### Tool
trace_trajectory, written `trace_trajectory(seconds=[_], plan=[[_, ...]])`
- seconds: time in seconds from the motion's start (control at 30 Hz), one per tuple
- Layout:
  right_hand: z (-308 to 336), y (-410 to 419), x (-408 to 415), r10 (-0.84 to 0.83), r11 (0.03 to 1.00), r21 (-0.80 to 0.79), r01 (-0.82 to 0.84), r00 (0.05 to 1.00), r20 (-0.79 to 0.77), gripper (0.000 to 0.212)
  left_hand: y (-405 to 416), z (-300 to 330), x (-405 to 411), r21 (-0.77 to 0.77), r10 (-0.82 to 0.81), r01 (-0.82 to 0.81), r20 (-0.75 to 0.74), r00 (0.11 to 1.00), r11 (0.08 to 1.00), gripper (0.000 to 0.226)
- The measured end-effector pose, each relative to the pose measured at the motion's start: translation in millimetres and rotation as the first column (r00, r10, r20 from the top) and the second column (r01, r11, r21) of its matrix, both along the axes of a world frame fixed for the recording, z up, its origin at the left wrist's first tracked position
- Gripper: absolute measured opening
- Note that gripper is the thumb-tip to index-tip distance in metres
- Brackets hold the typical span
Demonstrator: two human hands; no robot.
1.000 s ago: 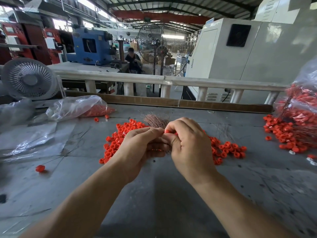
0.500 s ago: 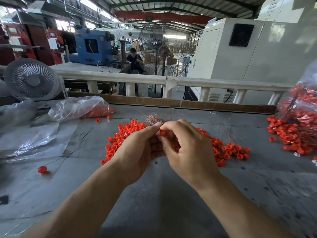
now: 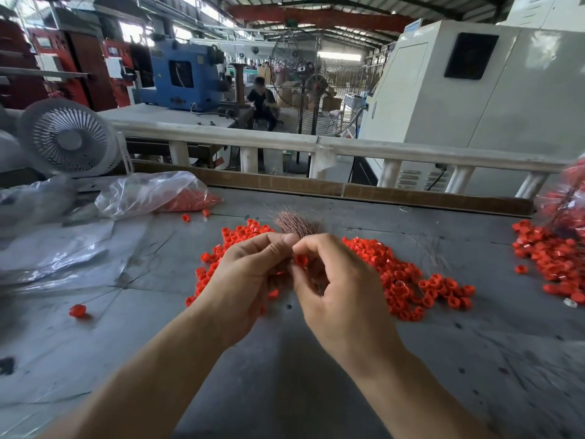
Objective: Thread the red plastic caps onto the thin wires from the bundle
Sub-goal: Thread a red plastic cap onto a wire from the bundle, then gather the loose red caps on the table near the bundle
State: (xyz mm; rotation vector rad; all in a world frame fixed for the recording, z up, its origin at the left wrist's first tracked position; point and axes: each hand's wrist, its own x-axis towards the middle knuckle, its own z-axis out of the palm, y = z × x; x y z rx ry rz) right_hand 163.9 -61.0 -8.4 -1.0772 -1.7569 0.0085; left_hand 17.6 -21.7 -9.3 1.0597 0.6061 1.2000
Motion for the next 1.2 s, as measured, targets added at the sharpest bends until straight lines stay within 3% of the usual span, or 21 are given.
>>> trace_trajectory(seconds=[0.17,0.3,0.53,0.97,1.2], plan=[[-8,5,-1,-0.006,0.998,-0.056,0.005,1.0,-0.014,0.02,5,-8,-4,-0.023,0.106,-0.109,-0.12,0.987,0.994,0.025],[-11,9,4,-0.002,0.989,-0.147,-0.005,0.999,-0.043,0.016,5,-12,3,-0.005,0.184,-0.186,-0.106,0.977,0.983,0.025],[-3,10,13,0.014,0.979,-0.203,-0.01,1.0,0.02,0.014,3,-9,11,0.055,0.284,-0.278,-0.178,0.942,0.959,0.012],[0,4,24,0.065,0.968,-0.243,-0.057,0.998,0.025,0.017,2,0,11,0.073,0.317,-0.308,-0.217,0.923,0.949,0.012],[-1,9,42,-0.015,0.951,-0.306,0.05,0.993,0.117,0.02,10,5,-5,0.046,0.413,-0.411,-0.154,0.898,0.91,0.017]])
